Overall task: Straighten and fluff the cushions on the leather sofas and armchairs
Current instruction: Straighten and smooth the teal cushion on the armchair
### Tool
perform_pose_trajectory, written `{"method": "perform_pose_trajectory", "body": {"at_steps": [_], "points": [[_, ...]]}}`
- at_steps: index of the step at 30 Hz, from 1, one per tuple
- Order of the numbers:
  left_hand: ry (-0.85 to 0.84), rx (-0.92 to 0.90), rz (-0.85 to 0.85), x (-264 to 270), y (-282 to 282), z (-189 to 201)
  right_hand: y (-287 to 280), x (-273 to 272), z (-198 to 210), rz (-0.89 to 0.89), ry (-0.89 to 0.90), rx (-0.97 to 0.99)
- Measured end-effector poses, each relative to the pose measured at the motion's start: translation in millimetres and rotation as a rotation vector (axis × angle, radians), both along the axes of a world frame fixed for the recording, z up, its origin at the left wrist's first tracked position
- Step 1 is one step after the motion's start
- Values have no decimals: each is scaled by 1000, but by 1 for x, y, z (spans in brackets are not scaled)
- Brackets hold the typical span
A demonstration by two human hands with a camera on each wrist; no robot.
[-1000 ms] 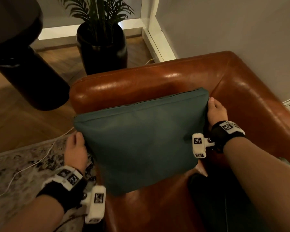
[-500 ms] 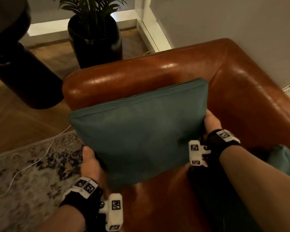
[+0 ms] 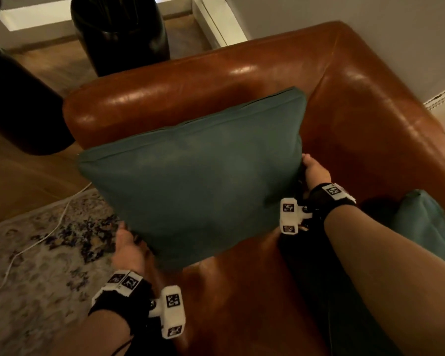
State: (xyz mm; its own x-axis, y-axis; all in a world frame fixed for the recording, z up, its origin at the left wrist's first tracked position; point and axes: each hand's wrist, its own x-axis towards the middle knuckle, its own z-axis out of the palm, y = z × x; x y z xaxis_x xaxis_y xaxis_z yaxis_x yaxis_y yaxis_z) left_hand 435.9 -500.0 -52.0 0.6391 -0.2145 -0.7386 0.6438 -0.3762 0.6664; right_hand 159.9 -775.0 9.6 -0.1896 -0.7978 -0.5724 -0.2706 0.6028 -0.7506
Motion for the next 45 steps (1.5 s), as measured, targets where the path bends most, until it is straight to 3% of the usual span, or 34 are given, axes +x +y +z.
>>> {"method": "perform_pose_trajectory", "body": {"at_steps": [2, 7, 13, 16, 19, 22, 27, 29, 34, 39, 43, 45], "points": [[17, 10, -100, -12, 9, -3, 8, -9, -16, 54, -4, 37], [-117, 233, -22, 4, 2, -14, 5, -1, -5, 18, 89, 15], [-180, 207, -84, -5, -2, -3, 7, 2, -5, -45, 86, -48], [13, 136, -74, -5, 12, -11, 15, -9, -25, -114, -35, 35], [191, 124, 20, -5, 19, -27, 28, -20, -43, -42, -44, 100], [42, 130, -113, -9, 16, -29, 34, -10, -30, -45, 23, 132], [140, 27, -68, -13, 18, -24, 27, -12, -32, -89, 7, 110], [97, 1, -124, -16, 18, -13, 28, -9, -34, -77, -33, 77], [-40, 211, -147, -10, 11, -40, 29, -3, -31, -52, 47, 78], [-215, 333, -145, -1, -2, -13, 14, -12, -19, -89, 206, 71], [-232, 312, -209, 5, 6, -19, 15, -13, -16, -12, 223, 37], [-176, 238, -288, 0, 13, -20, 20, -17, -20, -1, 134, 70]]}}
